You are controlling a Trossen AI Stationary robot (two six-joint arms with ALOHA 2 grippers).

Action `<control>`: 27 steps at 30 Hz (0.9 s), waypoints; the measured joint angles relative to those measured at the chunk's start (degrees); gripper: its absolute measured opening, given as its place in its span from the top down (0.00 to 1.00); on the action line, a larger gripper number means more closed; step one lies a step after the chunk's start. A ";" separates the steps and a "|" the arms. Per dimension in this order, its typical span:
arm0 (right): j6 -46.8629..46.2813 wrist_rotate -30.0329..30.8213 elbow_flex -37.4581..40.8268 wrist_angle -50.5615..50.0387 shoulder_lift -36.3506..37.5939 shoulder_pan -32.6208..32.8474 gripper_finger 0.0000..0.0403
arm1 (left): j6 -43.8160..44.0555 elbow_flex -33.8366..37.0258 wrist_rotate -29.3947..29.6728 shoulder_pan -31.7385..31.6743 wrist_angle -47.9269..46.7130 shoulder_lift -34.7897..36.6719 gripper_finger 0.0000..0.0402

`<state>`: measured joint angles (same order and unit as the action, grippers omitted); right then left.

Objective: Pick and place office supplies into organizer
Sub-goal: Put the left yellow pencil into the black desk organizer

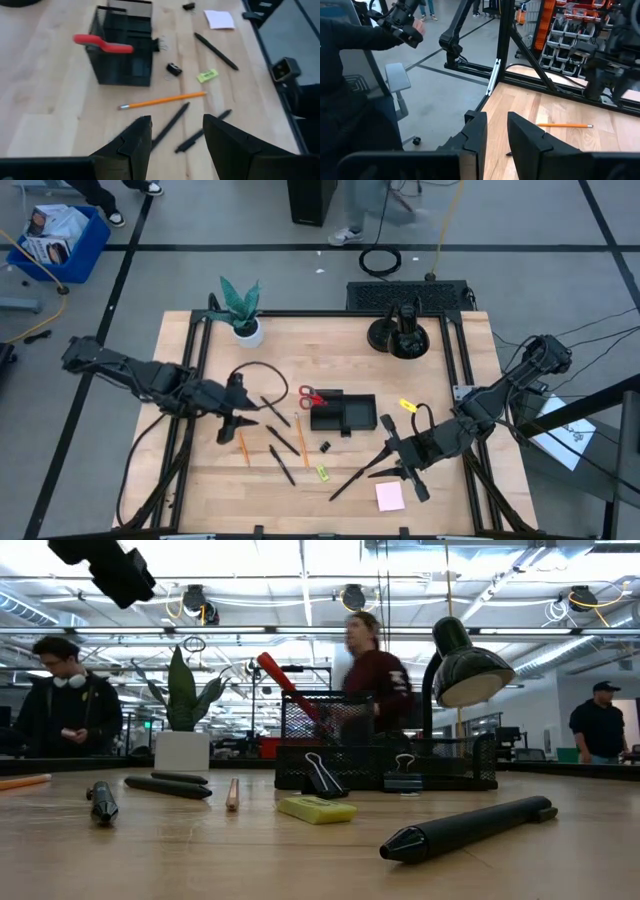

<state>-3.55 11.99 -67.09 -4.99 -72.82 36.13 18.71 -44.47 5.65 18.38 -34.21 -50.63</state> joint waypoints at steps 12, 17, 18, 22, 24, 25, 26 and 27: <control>1.20 -0.02 0.00 -0.13 0.00 -0.01 0.83 | -0.47 0.00 8.39 5.85 -0.74 -7.07 0.54; 1.54 -0.02 0.00 -0.07 0.00 -0.01 0.83 | -2.08 0.00 10.76 4.99 -0.80 -10.62 0.54; 1.82 -0.02 0.00 -0.07 0.00 -0.01 0.83 | -2.67 0.00 10.85 4.78 -0.79 -11.29 0.54; 2.04 -0.02 0.00 0.02 0.00 -0.01 0.83 | -6.20 0.00 10.86 3.86 -0.78 -13.77 0.54; 1.83 -0.02 0.00 0.16 0.00 -0.01 0.83 | -7.21 0.00 10.55 3.34 -0.80 -14.71 0.54; 1.83 -0.02 0.00 0.35 0.00 -0.01 0.83 | -7.65 0.00 9.64 3.11 -0.81 -15.07 0.54; 1.81 -0.02 0.00 0.49 0.00 -0.01 0.83 | -7.88 0.00 8.65 2.92 -0.91 -15.38 0.54; 1.79 -0.02 0.00 0.50 0.01 -0.01 0.83 | -7.99 0.00 7.52 2.80 -1.17 -15.61 0.54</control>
<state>-1.76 11.97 -67.09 -4.49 -72.81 36.12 10.72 -44.47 13.17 21.18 -35.38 -66.24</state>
